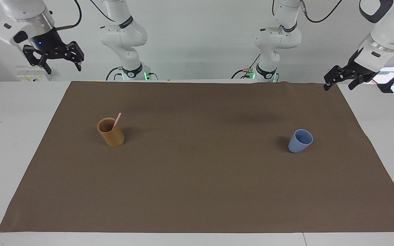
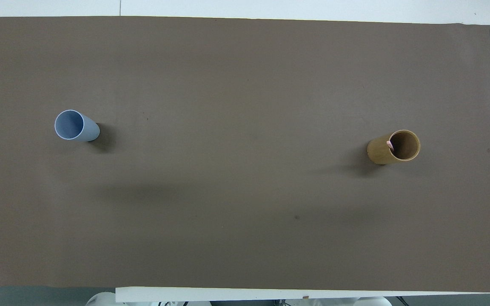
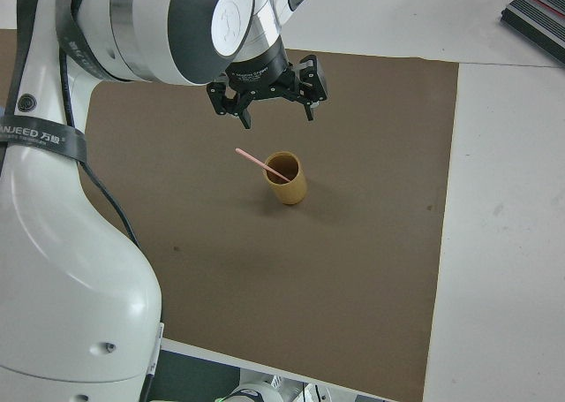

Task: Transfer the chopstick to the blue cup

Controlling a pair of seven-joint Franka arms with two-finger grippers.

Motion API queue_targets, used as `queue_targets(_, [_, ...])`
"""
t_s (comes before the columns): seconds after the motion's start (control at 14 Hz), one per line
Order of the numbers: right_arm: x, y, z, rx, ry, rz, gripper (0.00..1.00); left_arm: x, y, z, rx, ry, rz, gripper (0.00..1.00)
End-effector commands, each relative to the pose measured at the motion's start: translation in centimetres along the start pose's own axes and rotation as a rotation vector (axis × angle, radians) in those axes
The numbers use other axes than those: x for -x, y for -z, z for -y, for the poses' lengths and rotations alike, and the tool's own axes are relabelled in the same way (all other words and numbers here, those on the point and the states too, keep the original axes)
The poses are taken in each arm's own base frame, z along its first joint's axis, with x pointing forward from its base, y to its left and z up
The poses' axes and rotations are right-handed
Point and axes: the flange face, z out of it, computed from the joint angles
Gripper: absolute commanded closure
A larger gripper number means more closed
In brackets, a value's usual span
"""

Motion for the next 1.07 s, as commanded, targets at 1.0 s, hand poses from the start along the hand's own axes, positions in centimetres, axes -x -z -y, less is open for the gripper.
queue_targets(1.0, [0.0,-3.6,1.1,-0.072,0.151,-0.129,0.0,-3.3,-20.7,2.2,-0.032,0.287,-0.204,0.03])
